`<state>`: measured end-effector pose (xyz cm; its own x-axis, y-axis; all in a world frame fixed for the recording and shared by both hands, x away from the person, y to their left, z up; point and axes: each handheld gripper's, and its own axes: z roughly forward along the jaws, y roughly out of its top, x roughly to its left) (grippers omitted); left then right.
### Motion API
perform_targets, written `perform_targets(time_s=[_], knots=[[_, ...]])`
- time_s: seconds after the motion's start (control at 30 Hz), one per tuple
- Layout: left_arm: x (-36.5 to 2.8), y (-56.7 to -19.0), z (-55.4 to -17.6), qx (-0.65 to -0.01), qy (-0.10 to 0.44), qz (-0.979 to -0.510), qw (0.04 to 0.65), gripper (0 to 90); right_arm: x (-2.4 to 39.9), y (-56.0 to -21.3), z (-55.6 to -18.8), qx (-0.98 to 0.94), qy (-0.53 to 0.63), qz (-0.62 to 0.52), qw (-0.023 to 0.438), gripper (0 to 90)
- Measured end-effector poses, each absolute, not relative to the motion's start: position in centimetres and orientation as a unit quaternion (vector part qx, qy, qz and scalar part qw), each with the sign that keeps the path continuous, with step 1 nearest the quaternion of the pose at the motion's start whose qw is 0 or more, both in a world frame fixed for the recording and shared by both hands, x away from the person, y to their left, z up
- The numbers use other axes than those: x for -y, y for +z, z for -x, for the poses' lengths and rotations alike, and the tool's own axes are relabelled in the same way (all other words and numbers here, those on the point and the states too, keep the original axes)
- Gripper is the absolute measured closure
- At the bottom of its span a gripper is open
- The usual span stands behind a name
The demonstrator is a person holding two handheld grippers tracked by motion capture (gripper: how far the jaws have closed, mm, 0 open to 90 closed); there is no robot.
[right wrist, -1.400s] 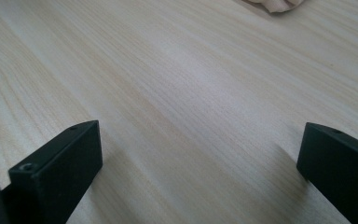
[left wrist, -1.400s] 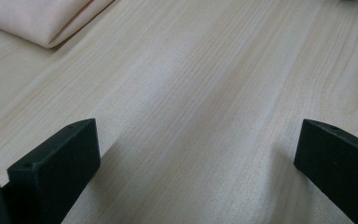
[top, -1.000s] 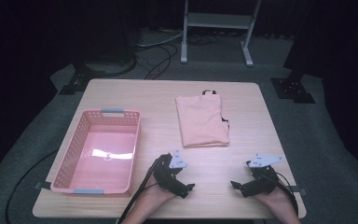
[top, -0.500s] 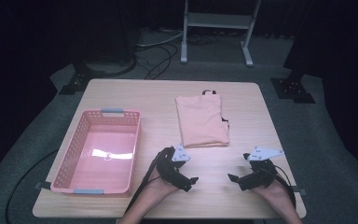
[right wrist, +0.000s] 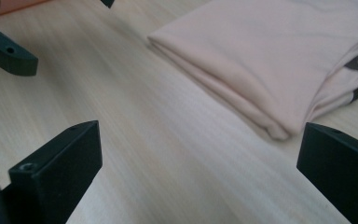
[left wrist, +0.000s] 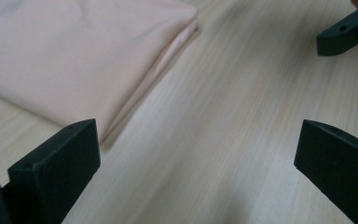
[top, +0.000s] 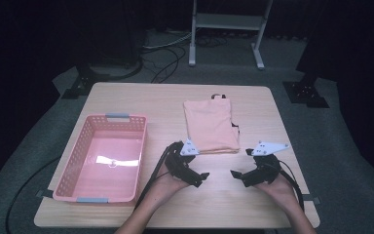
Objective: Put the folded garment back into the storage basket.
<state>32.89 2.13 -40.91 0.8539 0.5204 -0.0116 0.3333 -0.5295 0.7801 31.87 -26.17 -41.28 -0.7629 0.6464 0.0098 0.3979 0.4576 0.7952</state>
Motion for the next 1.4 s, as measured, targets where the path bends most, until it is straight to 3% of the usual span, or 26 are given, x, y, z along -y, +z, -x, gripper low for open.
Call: perform_targets(time_s=[0.67,1.4], knots=[[-1.3,-41.9,-36.3,-0.252,0.099,-0.869,0.415,0.0,24.4,-43.0,-36.7,-0.847,0.414,-0.313,0.119,0.1],[-0.6,-43.9,-37.3,-0.253,0.061,-0.882,0.394,0.0,23.7,-44.3,-37.4,-0.857,0.386,-0.324,0.11,0.0]])
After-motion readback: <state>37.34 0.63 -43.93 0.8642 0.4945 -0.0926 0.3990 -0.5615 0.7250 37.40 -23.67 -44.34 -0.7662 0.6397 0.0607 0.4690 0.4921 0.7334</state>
